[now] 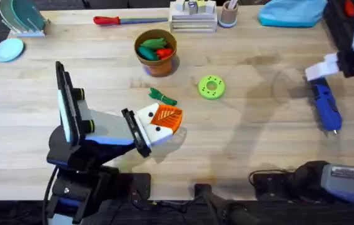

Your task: Pick up the gripper from the table and insert it into the empty holder that is missing its gripper. Then pick up a screw, insert it into the mounting hole, and use the screwdriver to tighten it. Finally, clean up the table by picking up the vegetable and placing it into the bucket.

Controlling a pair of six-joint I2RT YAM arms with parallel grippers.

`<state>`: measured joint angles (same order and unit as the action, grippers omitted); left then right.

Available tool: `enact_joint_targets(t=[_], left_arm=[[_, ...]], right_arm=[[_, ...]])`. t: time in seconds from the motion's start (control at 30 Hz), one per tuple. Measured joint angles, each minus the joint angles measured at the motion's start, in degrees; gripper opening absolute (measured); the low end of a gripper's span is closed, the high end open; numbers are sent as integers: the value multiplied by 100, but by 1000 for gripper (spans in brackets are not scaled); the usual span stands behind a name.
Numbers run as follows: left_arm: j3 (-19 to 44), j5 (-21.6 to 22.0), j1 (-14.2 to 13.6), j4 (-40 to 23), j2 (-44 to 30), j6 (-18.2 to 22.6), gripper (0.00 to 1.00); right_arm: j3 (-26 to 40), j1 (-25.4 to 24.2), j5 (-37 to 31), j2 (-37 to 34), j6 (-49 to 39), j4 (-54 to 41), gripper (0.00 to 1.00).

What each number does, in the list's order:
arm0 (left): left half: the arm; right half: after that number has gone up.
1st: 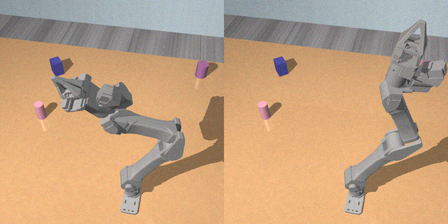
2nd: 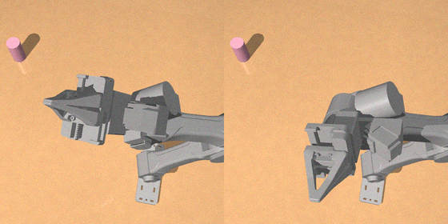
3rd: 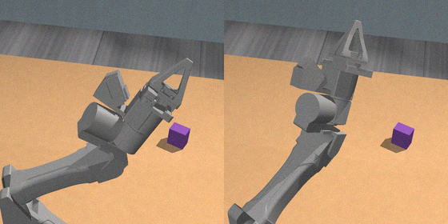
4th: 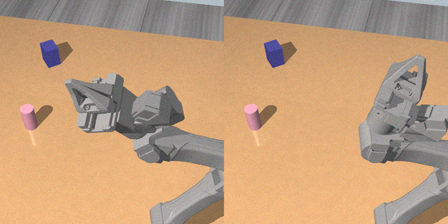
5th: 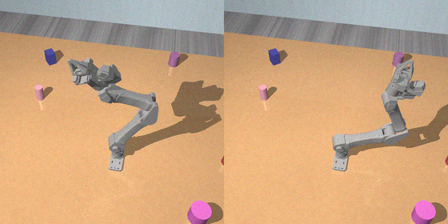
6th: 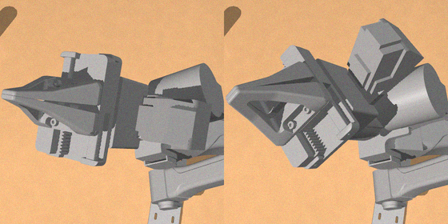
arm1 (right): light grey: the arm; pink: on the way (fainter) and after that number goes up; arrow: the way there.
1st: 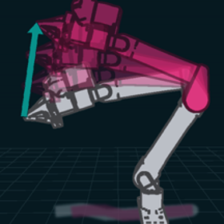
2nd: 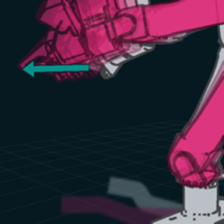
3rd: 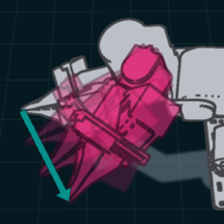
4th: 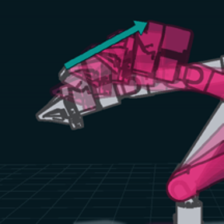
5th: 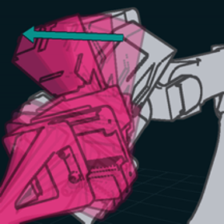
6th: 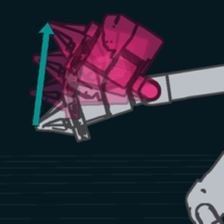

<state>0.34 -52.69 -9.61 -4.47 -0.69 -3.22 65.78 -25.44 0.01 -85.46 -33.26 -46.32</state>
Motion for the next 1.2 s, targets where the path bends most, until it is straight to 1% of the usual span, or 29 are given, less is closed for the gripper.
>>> enact_joint_targets(t=[0.17,0.3,0.7,0.9,0.97,1.03,1.1,1.2], left_arm=[[0,0,0,0,0,0,15],[0,0,0,0,0,0,15],[0,0,0,0,0,0,15],[0,0,0,0,0,0,15],[0,0,0,0,0,0,15],[0,0,0,0,0,0,15],[0,0,0,0,0,0,15],[0,2,0,0,1,0,15]], right_arm=[[0,-97,-82,-813,-65,103,994],[0,-100,-145,-1218,-89,150,994],[0,-359,-171,-1501,-106,218,994],[0,-406,-164,-1552,-106,267,984],[0,-403,-136,-1568,-118,276,940],[0,-403,-91,-1588,-126,265,870],[0,-406,-77,-1591,-126,282,763],[4,-406,-74,-1593,-124,284,643]])
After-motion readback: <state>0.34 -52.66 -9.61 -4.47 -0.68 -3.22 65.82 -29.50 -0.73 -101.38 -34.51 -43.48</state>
